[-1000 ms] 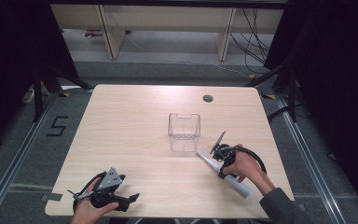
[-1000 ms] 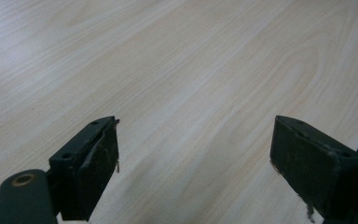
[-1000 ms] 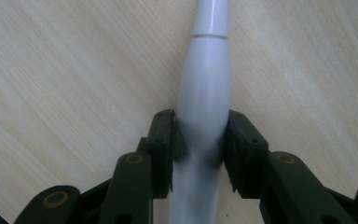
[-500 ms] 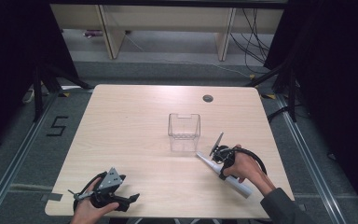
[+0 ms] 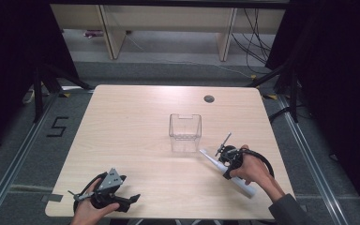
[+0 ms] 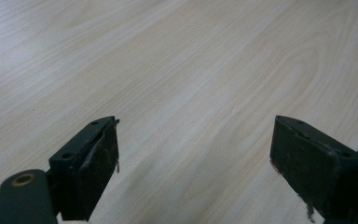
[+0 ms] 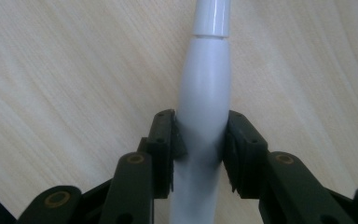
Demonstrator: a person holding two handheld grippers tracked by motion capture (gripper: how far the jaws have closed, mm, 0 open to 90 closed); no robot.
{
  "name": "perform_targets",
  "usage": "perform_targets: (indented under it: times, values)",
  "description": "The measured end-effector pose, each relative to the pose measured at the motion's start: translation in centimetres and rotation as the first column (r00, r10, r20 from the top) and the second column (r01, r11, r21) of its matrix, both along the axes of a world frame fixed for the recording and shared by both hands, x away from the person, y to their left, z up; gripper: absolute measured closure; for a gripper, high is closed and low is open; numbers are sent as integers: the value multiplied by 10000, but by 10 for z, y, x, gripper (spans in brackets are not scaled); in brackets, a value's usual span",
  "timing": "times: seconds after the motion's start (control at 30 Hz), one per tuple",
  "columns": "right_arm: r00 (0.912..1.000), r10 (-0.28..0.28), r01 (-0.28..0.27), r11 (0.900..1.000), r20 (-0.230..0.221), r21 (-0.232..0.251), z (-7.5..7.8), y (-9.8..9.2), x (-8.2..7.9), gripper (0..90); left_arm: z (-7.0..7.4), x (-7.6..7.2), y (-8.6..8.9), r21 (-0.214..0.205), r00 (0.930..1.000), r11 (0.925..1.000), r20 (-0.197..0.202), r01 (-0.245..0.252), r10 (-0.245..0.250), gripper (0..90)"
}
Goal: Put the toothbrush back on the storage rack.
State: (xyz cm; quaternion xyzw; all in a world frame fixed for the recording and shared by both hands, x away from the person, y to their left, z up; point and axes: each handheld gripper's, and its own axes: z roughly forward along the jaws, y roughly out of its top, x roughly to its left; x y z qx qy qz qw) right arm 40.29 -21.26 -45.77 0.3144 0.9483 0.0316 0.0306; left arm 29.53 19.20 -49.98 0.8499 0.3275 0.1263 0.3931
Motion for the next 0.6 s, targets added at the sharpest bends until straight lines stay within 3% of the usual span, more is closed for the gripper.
perform_targets:
  times: [0.07, 0.13, 0.3, 0.47, 0.5, 0.53, 0.57, 0.6]
  values:
    - [9995, 98, -112, 9988, 297, 477, 4, -6, 0, 658, 0, 0, 0, 3, 10000, 10000, 4, 0, 0, 147]
    - [9983, -267, 214, 9949, 527, 990, 14, -12, -4, 659, 0, 0, 0, 49, 10000, 10000, 65, -36, 36, 147]
    - [9915, -687, 435, 9755, 1107, 2157, 29, -27, -6, 659, 0, -1, 0, -33, 10000, 10000, -36, -86, 86, 147]
    - [9852, -1027, 608, 9579, 1370, 2805, 36, -35, -10, 660, 0, 0, 0, -12, 9999, 9999, -33, -119, 119, 147]
    - [9824, -1167, 735, 9594, 1461, 2722, 38, -37, -10, 660, 0, -1, 0, -35, 9999, 9999, -40, -119, 118, 147]
    - [9825, -969, 458, 9536, 1592, 2976, 38, -38, -10, 660, 0, -1, 0, -38, 10000, 10000, -55, -79, 79, 147]
    - [9762, -1434, 864, 9451, 1625, 3151, 41, -41, -11, 660, -1, 0, 0, 43, 9999, 9999, -10, -150, 150, 147]
    - [9763, -1293, 657, 9412, 1738, 3314, 42, -42, -11, 660, -1, 0, 0, 57, 9999, 9999, -26, -126, 126, 147]
